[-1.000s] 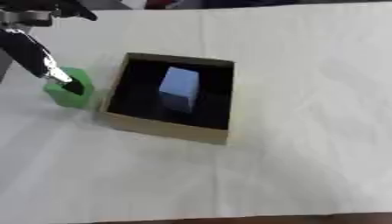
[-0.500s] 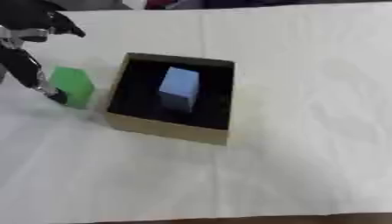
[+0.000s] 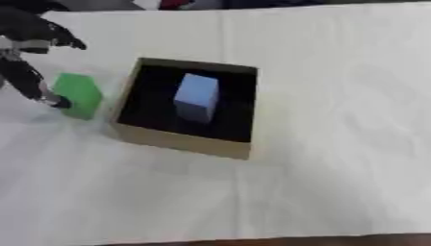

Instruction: Pick up objects on the table and place them in the box.

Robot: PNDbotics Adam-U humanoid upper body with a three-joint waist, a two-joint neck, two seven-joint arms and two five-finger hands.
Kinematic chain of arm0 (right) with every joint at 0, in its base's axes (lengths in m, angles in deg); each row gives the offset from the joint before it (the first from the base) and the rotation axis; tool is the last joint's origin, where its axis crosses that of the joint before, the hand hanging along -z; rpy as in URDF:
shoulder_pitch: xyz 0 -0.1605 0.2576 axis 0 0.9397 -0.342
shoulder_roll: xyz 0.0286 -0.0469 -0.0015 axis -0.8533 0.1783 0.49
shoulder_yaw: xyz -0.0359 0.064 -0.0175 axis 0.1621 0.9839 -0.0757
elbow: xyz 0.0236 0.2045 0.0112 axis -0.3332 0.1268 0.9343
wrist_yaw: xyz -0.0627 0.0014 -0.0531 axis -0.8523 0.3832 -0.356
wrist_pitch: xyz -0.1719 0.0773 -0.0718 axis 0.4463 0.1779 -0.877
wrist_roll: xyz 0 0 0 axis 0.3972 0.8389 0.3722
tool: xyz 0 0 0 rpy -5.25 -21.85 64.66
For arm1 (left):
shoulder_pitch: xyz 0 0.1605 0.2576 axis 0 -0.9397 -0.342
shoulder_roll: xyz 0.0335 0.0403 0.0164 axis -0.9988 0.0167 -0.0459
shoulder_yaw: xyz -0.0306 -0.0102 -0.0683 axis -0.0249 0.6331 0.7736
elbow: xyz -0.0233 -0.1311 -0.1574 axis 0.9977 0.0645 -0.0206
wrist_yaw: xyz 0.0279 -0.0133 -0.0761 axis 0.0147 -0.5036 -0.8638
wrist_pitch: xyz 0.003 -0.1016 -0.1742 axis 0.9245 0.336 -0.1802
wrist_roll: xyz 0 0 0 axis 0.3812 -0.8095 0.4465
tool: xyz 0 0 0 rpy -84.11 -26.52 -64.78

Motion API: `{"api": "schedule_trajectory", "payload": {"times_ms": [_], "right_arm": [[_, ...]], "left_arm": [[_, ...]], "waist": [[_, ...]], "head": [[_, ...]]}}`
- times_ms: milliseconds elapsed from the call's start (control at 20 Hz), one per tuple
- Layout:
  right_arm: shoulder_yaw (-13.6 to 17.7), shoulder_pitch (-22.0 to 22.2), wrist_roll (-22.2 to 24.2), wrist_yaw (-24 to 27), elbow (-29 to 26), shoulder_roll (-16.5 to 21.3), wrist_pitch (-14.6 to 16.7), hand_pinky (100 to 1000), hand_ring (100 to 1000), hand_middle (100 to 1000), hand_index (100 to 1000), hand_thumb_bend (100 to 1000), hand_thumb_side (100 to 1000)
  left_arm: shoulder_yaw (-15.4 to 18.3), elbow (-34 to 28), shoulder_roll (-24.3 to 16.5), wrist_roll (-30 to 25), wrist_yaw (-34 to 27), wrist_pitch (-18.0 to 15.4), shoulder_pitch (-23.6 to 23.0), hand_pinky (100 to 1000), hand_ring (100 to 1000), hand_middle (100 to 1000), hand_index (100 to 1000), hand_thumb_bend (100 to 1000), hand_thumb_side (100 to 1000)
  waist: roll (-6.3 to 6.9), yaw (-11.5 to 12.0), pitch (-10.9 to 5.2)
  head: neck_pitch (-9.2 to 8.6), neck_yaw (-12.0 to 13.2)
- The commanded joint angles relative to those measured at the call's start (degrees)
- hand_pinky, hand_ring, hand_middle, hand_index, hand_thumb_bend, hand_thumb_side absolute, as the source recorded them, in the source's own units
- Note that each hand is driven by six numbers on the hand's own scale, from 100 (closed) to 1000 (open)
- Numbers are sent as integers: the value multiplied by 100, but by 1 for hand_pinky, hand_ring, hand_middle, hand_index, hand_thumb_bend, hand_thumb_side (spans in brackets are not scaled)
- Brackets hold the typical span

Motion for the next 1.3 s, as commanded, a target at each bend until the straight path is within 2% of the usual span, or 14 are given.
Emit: {"api": "schedule_trajectory", "payload": {"times_ms": [50,350,450,500,1050,1300], "right_arm": [[89,-50,-22,-20,-93,127,-35,916,883,766,859,338,531],[88,-54,5,-26,-93,84,-57,916,883,765,857,334,538],[98,-48,-8,-36,-93,80,-71,916,883,765,857,307,533],[103,-43,-15,-40,-93,76,-80,916,882,765,856,332,542],[132,-9,-4,-89,-93,40,-155,916,882,761,851,322,555],[133,-3,21,-74,-93,20,-165,915,882,760,851,320,561]], "left_arm": [[90,137,-144,6,-8,54,69,970,949,896,1000,574,537],[117,543,-34,6,138,77,116,967,949,893,1000,561,534],[123,621,-1,6,126,70,123,963,947,889,1000,560,534],[120,645,14,6,111,67,124,963,943,882,1000,559,535],[111,583,118,6,-216,104,133,940,918,863,981,521,533],[106,620,127,6,-131,128,117,923,871,760,903,426,511]], "waist": [[-10,-11,-102],[-11,-20,-72],[-14,-30,-60],[-16,-34,-52],[-32,-57,7],[-42,-63,24]], "head": [[-63,24],[-98,49],[-109,58],[-113,65],[-159,103],[-186,108]]}}
